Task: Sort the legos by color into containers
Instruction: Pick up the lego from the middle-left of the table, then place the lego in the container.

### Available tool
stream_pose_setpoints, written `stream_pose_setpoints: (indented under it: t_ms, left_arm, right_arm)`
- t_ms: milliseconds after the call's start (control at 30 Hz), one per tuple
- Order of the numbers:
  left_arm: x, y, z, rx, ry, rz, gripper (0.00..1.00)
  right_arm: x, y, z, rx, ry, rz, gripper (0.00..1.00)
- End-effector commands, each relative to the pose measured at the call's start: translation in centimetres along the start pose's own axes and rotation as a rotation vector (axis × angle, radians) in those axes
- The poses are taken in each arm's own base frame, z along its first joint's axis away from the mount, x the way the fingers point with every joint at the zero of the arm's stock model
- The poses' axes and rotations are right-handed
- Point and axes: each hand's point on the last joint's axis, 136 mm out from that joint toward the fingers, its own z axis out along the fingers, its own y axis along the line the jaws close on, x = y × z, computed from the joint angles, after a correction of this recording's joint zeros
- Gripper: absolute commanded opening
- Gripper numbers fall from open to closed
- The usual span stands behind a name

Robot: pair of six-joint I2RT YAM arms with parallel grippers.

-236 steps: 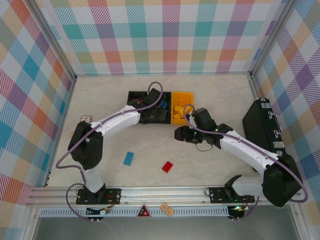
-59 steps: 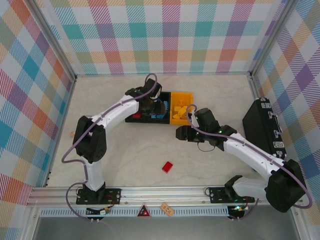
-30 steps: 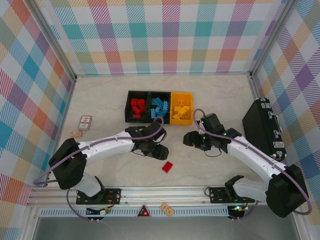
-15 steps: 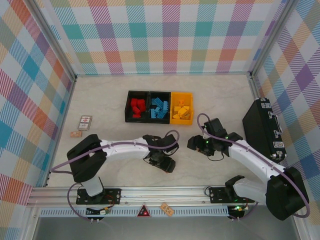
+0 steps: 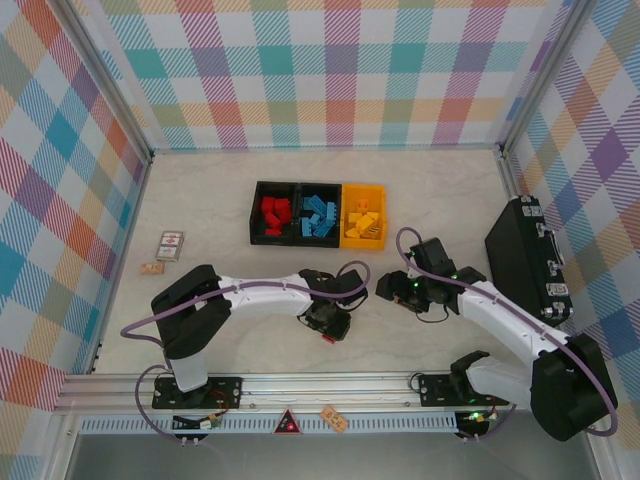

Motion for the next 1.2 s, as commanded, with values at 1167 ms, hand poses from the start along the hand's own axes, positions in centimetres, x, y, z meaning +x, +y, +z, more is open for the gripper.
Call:
stream_pose_setpoints:
  t_ms: [1167]
  left_arm:
    - [-12.5,21.3,-14.7,-0.179,-0.352,-0.433,0.26]
  right_arm:
    - [-4.8,10.5,-0.1,-0.242,0.001,-0.139,0.58]
